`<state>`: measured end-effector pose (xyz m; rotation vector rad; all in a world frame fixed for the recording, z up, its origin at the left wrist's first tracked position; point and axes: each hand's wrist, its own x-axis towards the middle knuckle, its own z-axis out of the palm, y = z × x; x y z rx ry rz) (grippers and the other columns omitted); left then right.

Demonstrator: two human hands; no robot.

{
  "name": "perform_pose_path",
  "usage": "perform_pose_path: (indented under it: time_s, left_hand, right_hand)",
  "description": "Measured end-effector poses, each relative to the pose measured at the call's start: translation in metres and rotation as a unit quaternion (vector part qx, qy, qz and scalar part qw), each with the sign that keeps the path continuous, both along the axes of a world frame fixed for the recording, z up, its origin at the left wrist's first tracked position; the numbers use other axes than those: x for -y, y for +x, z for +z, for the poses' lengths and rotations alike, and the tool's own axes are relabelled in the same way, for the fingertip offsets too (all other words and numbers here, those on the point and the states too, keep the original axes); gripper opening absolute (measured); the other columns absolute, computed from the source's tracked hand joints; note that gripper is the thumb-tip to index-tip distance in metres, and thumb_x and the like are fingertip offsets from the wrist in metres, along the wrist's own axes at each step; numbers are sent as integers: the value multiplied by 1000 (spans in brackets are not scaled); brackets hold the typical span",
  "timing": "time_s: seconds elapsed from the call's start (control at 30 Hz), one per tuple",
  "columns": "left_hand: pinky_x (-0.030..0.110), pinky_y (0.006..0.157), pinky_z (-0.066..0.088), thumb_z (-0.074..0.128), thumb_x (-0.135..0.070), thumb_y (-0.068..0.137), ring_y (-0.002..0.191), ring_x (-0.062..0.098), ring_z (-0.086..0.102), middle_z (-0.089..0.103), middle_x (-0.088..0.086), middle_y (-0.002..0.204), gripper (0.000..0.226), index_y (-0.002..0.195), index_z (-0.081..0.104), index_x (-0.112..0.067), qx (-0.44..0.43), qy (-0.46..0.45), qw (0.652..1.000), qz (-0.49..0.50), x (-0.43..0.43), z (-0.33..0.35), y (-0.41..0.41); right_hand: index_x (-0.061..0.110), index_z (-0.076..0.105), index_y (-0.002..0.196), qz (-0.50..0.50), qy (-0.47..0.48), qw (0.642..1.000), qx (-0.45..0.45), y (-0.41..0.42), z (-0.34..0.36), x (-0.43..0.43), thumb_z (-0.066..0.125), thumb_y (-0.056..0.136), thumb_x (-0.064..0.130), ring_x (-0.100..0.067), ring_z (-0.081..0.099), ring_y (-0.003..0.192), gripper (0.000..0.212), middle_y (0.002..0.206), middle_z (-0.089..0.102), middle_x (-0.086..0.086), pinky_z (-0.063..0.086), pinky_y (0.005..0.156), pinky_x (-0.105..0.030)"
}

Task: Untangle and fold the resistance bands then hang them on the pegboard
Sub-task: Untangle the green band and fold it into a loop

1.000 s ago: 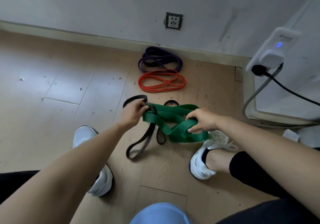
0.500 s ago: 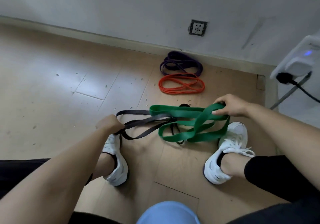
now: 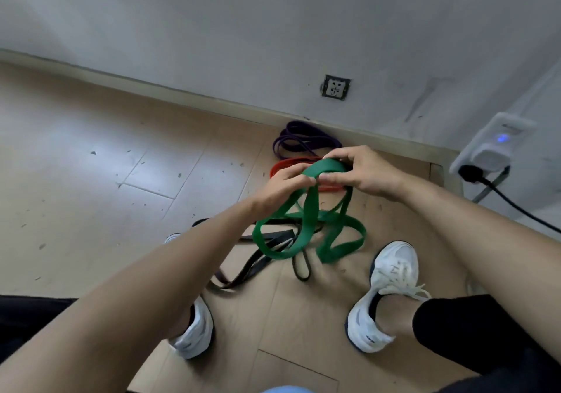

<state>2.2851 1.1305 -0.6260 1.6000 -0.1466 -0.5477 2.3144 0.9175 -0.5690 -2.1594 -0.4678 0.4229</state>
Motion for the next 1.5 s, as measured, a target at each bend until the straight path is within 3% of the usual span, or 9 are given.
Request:
perform_pose_path:
  time_s: [0.3,0.5,0.57,0.67,0.77,0.9,1.13,1.3,1.5]
  left_hand:
    - [49,92,59,77,-14,88,104,36,73,72,20,113,39,124,63,-8,121,-12,991,48,-17,99,11]
    - [36,66,57,79,-12,85,72,23,68,68,16,90,36,109,54,0,199,88,972,93,-30,170,22]
    - [33,63,50,81,-15,84,67,18,58,58,10,82,34,107,57,-6,227,106,964,87,-37,191,24]
    - [33,69,51,79,-18,85,70,14,59,58,-1,80,27,106,62,-13,238,112,962,71,-50,215,29]
    - [48,90,55,76,-19,83,94,34,73,68,6,87,24,98,59,-11,209,87,972,55,-62,230,33]
    - [46,96,58,72,-18,92,106,37,71,66,9,95,21,102,56,-8,158,83,984,14,-80,230,36]
    - [38,91,56,56,-46,93,91,22,71,65,12,96,55,119,64,3,103,10,993,62,-98,225,45]
    - [34,88,56,70,-41,87,88,15,69,69,1,92,46,119,69,-8,164,58,983,64,-96,229,47]
    - [33,80,54,76,-37,74,81,17,64,70,-1,83,36,106,75,-19,245,42,963,107,-82,236,49]
  right_hand:
    - [6,74,107,31,64,995,76,12,109,-27,78,89,21,-5,67,75,24,89,75,-5,53,70,-19]
    - [10,74,105,65,53,991,109,24,185,-27,78,88,27,-29,53,62,25,75,66,-10,47,60,-39]
    - [5,74,105,50,77,988,123,29,208,-29,77,89,24,-16,47,55,25,64,59,3,41,54,-28]
    - [-1,73,105,24,134,981,135,36,237,-34,76,90,20,-12,35,52,26,59,46,6,29,49,-24]
    - [-2,73,104,10,178,976,128,41,246,-42,75,90,21,-12,35,50,27,63,45,0,30,48,-24]
    - [-2,72,104,-16,179,979,95,50,224,-45,76,86,31,-15,41,50,38,59,45,-3,34,52,-30]
    - [7,73,112,20,101,995,-13,67,175,-20,77,82,35,-20,61,73,41,84,60,-10,52,77,-38]
    - [6,70,110,67,33,997,-33,68,166,-24,74,91,23,-21,70,84,26,92,67,-9,59,91,-40]
    - [2,69,106,102,-21,994,-30,63,170,-32,76,90,21,-21,72,91,25,100,70,-16,58,84,-28]
